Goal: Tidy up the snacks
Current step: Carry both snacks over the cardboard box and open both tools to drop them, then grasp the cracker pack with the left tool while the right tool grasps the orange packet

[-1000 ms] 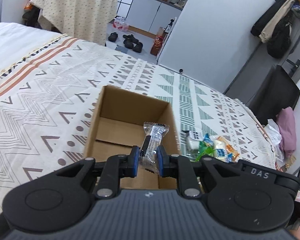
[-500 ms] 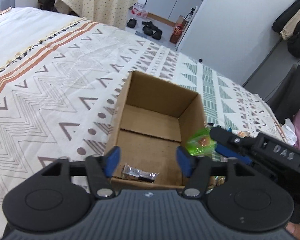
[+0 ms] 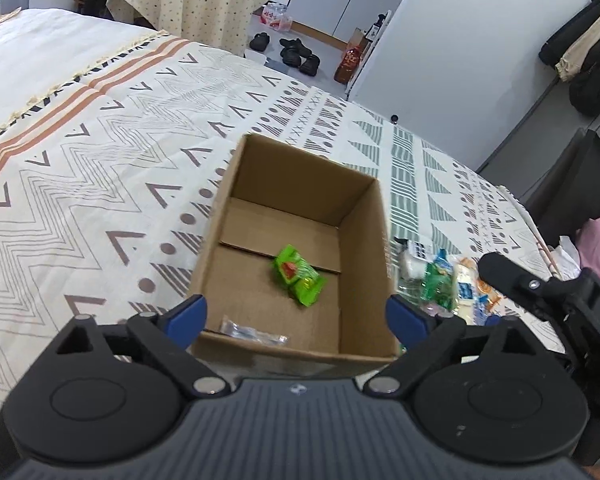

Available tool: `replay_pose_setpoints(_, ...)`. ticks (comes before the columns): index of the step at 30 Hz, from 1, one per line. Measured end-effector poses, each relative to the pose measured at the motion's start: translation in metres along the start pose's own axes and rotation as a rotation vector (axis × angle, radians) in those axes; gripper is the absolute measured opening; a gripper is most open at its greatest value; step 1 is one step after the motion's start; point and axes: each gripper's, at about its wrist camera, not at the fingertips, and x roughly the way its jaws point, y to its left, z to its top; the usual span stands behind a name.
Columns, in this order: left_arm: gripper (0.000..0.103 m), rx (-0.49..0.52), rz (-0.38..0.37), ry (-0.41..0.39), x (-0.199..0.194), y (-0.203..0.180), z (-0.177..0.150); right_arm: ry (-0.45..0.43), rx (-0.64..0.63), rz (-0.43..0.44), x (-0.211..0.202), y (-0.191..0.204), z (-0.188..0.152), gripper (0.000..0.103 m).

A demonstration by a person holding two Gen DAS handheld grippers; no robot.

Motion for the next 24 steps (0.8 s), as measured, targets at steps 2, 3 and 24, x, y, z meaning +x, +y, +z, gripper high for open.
replay_pose_setpoints(2, 0.103, -0.001, -0.007, 0.006, -0.001, -0.005, -0.003, -0.022, 0.002, -0.014, -0.008, -0.002, 0.002, 0.099)
replay_pose_setpoints(3, 0.103, 0.0, -0.012, 0.005, -0.002, -0.008, -0.004, -0.03, -0.002, -0.021, -0.012, -0.003, 0.004, 0.102)
replay_pose_setpoints(24, 0.103, 0.14, -0.052, -0.009, -0.03, -0.088, -0.026, -0.2, -0.011, -0.156, -0.102, -0.053, 0.019, 0.103)
